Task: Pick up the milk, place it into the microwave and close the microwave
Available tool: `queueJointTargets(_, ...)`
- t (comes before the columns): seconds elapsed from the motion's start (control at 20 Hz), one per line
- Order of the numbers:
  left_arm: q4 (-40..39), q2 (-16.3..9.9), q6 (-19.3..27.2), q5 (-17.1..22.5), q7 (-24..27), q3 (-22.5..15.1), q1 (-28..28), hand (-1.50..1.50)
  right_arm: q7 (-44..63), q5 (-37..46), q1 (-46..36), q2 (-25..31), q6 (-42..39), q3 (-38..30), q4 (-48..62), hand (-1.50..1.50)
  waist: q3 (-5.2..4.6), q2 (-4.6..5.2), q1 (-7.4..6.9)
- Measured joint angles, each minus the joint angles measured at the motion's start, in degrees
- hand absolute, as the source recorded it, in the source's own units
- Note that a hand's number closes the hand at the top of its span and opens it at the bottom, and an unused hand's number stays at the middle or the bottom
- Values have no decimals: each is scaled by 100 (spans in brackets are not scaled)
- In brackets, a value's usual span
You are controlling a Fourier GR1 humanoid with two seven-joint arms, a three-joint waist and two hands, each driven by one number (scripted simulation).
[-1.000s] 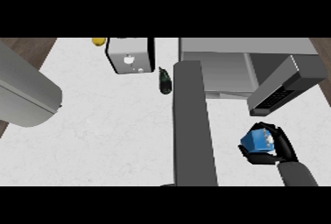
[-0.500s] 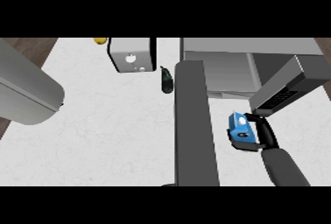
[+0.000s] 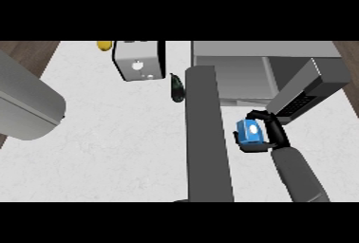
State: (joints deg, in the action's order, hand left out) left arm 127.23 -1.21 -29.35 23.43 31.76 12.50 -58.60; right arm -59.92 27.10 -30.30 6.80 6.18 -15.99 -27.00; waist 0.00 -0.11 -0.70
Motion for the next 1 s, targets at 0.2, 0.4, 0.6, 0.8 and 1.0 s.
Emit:
queueJointTargets(0.2, -89, 52, 1, -14, -76, 84, 108, -150, 476, 20, -100, -156, 208, 133, -574, 150, -2, -11, 37)
queueJointTargets(0.4, -228, 87, -47, -81, -87, 149, 235, -150, 1224, 24, -298, -235, 293, 243, -1092, 150, -3, -12, 44)
queueJointTargets(0.6, -310, 73, -103, -71, -171, 236, 331, -150, 1762, 36, -781, -145, 256, 240, -913, 150, 0, 9, -8)
queueJointTargets(0.8, -407, 16, -34, -9, -323, 328, 584, -150, 2137, 90, -1408, -55, 344, 190, -432, 150, 2, 37, -63)
queueJointTargets(1.0, -602, -52, -83, -14, -364, 406, 835, -150, 2360, 244, -1927, -15, 925, 96, 143, 150, 4, 77, -152)
